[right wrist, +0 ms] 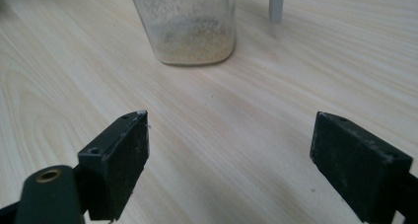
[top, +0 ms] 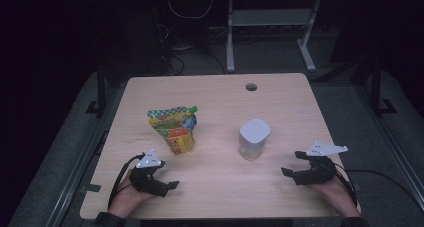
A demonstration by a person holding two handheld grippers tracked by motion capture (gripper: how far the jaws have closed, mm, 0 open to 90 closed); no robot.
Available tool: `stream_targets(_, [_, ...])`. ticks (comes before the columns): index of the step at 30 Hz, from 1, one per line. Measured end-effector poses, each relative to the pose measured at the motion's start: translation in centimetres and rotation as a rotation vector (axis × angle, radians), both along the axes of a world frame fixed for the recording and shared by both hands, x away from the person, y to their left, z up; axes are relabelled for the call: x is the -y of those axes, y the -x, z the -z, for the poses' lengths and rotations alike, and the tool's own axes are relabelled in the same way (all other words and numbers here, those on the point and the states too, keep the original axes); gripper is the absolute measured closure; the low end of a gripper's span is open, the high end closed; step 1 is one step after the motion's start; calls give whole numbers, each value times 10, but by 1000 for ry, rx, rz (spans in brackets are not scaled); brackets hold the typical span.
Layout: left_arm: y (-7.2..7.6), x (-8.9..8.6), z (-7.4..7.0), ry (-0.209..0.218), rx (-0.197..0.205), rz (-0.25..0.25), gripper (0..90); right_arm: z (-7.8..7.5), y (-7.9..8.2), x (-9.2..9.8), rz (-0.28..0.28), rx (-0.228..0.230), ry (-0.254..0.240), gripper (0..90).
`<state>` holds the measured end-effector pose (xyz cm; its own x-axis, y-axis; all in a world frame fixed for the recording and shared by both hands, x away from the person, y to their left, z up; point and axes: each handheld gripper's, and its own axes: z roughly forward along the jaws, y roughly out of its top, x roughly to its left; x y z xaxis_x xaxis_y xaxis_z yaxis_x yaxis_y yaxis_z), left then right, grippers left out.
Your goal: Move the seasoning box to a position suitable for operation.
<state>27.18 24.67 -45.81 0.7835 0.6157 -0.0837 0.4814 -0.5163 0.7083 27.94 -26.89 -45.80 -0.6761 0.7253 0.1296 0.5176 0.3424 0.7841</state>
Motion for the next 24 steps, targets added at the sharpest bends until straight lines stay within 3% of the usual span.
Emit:
stream_targets(7, [0, 0, -2, 12, 14, 7, 81, -5, -10, -2, -5, 5, -20, 160])
stream_targets(15, [2, 1, -2, 11, 21, 21, 81, -11, -28, -6, -15, 11, -50, 274])
stream_targets(24, [3, -1, -2, 10, 18, 28, 83, -19, -47, -7, -18, 29, -41, 390])
